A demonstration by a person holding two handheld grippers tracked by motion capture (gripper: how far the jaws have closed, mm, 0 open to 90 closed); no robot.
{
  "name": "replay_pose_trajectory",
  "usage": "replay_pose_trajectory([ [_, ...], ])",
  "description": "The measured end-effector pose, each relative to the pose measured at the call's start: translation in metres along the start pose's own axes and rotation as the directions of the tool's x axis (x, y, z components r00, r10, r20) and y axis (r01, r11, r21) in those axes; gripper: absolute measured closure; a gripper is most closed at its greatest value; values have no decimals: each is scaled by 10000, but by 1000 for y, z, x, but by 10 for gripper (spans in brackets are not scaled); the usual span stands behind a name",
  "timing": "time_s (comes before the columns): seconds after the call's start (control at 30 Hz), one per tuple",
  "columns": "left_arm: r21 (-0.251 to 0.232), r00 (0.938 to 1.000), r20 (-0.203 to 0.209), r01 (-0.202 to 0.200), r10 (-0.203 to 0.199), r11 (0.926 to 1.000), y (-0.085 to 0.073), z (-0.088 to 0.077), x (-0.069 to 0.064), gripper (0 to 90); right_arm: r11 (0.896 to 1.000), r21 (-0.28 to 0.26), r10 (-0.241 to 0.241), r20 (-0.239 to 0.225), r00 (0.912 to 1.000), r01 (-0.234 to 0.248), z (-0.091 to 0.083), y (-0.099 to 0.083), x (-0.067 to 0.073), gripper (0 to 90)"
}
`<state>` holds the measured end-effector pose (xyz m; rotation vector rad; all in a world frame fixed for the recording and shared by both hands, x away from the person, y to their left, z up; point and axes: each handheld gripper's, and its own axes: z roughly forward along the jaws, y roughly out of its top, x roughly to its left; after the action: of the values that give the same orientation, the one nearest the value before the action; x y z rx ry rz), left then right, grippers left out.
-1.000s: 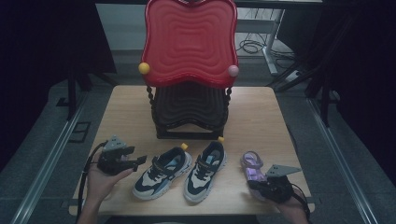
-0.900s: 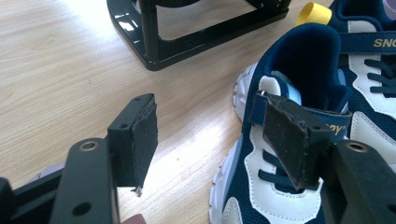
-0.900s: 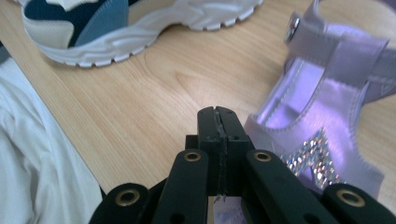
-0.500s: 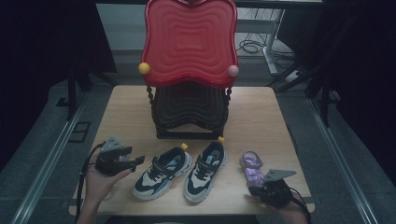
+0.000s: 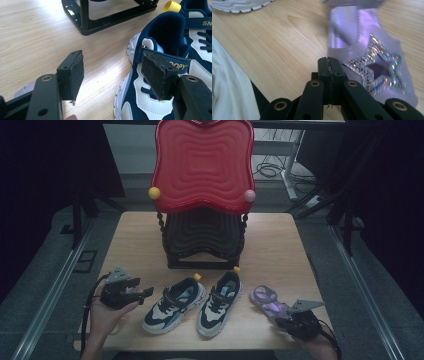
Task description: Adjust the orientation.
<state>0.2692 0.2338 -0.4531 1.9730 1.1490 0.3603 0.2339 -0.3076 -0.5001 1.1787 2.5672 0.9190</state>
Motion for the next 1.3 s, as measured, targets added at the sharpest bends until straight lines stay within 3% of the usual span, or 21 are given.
replay_pose_trajectory([
  [0.27, 20, 9999, 21, 135, -135, 9999, -2, 0, 3, 345, 9997, -161, 183, 435, 9989, -176, -9, -4, -12, 896],
  [0.4, -49, 9999, 59, 132, -132, 9999, -1, -2, 2, 343, 9999, 28, 114, 635, 9979, -116, -11, -4, -13, 896],
  [0.53, -89, 9999, 48, 142, -142, 9999, 0, -3, 2, 344, 9994, 16, 339, 410, 9986, -340, -14, -6, -15, 895],
  [0.7, -140, 9999, 58, 130, -129, 9998, 1, -4, 2, 343, 9995, 193, 245, -160, 9996, -242, -9, -7, -11, 895],
  [0.77, -147, 9999, 46, 141, -141, 9998, 1, -4, 2, 343, 9992, 292, 279, -147, 9995, -274, -8, -8, -12, 895],
  [0.93, -114, 9999, 28, 129, -129, 9999, 0, -5, 2, 343, 9968, 474, 643, 157, 9978, -649, -7, -13, -21, 895],
  [1.07, -93, 9999, 18, 124, -124, 9999, 0, -4, 2, 343, 9940, 623, 817, 1238, 9889, -899, -9, -17, -28, 895],
  [1.1, -105, 9999, 25, 117, -117, 9999, 0, -4, 2, 343, 9926, 340, 1116, 1227, 9862, -1165, -9, -19, -35, 894],
  [1.3, -79, 9999, 22, 105, -105, 9999, 0, -3, 1, 343, 9930, -17, 1174, 1330, 9841, -1182, -3, -16, -43, 894],
])
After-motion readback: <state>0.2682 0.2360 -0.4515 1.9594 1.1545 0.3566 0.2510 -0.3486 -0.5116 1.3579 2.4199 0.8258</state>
